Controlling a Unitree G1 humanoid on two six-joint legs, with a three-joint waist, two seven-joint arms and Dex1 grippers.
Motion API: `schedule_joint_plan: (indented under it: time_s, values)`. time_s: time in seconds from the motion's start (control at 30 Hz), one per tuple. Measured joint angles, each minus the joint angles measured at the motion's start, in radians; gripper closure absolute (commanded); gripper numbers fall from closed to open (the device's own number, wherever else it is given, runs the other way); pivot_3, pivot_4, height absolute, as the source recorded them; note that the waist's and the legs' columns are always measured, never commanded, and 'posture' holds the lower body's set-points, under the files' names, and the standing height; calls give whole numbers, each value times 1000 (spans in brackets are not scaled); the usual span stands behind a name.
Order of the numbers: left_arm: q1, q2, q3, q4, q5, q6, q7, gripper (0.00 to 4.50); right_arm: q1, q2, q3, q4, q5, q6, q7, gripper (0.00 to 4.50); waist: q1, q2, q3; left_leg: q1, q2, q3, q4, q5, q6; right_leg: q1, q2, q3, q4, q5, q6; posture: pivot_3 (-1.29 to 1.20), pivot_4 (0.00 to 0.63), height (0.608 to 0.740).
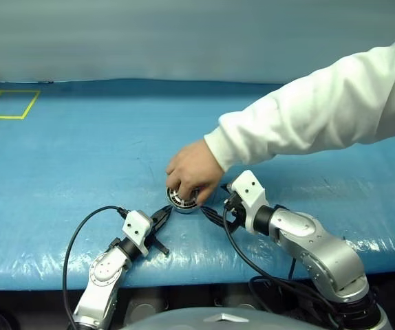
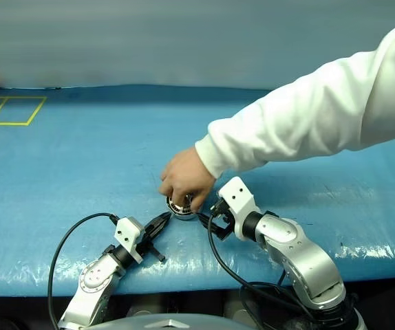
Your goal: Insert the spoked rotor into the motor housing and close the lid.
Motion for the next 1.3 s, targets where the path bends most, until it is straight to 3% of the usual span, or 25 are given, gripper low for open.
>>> schedule_joint_plan:
  time_s: [0.9,1.03,1.3]
  values:
    - [-2,10,4,1,0,-1,-5,4500,-14,16,1,20,2,12,-19,35,0,0,0,0,0,0,0,0,0,0,0,0,0,0,0,0,150,740]
    - [-5,8,4,2,0,-2,0,4500,-49,16,-19,30,0,44,-36,933,0,0,0,0,0,0,0,0,0,0,0,0,0,0,0,0,150,740]
    - [-14,-3,4,15,1,-7,9,4500,-217,-15,-34,136,-51,113,-90,3625,0,0,0,0,0,0,0,0,0,0,0,0,0,0,0,0,150,740]
